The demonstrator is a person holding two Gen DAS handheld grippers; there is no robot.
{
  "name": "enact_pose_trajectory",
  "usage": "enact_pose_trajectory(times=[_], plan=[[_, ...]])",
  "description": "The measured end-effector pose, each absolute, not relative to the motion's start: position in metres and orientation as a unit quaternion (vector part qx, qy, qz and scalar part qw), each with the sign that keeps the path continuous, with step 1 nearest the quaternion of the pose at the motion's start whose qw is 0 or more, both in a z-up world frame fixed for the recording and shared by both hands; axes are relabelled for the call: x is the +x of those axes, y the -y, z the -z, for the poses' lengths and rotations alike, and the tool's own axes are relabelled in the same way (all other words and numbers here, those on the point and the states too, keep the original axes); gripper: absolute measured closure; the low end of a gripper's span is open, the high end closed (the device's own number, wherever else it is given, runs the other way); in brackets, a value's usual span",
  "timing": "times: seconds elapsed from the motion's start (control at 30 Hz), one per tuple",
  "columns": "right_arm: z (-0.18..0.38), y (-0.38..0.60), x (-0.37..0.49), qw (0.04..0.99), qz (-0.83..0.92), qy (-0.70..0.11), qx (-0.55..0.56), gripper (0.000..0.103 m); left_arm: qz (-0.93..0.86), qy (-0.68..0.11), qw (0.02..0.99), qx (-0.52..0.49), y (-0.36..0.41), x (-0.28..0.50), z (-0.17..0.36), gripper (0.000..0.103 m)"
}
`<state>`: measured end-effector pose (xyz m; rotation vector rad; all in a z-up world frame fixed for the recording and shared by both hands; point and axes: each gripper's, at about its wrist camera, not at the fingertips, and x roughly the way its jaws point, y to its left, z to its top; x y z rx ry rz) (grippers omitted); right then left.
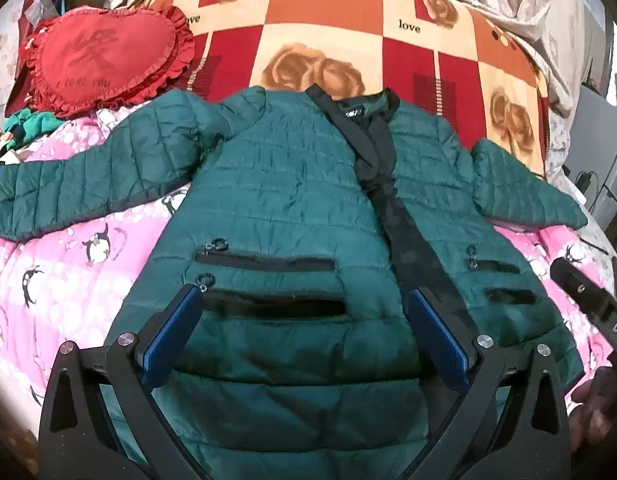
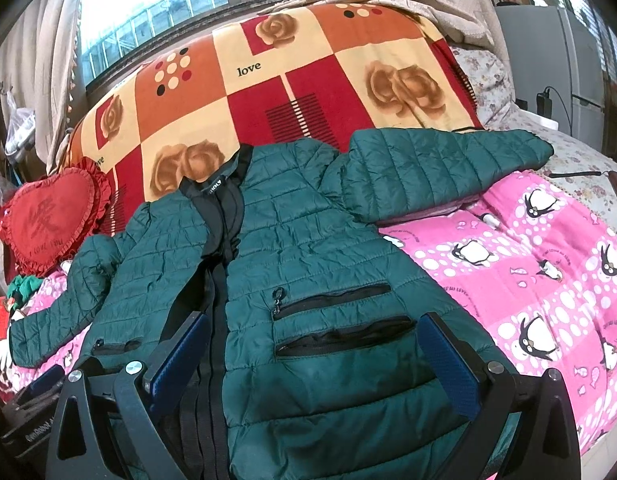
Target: Fold large clothes
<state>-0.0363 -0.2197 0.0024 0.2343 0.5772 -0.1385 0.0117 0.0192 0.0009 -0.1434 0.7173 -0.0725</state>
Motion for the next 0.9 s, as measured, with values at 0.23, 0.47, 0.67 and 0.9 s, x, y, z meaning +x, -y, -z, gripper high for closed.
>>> enact_pose_trajectory(times=[0.23,0.47,0.67,0.9], plan=[[-0.0012,0.2200,-0.0364,0.949,0.069,-0.286,0.114,0.001,0.037,-0.350,0.933,-0.072,-0.0200,0.0121,-0.0015,0.000],[-0.0011,0.2201,-0.0360,0.949,0.070,-0.287,0.113,0.001,0.036,-0.352,0.931,-0.091,-0.0274,0.0117,-0.0020,0.001],[-0.0012,0.2201,-0.0367,0.949,0.071,-0.288,0.112,0.001,0.039,-0.351,0.932,-0.087,-0.0261,0.0104,-0.0017,0.001],[-0.0013,0.2199,-0.0363,0.949,0.071,-0.287,0.113,0.001,0.040,-0.352,0.931,-0.088,-0.0264,0.0096,-0.0018,0.001]])
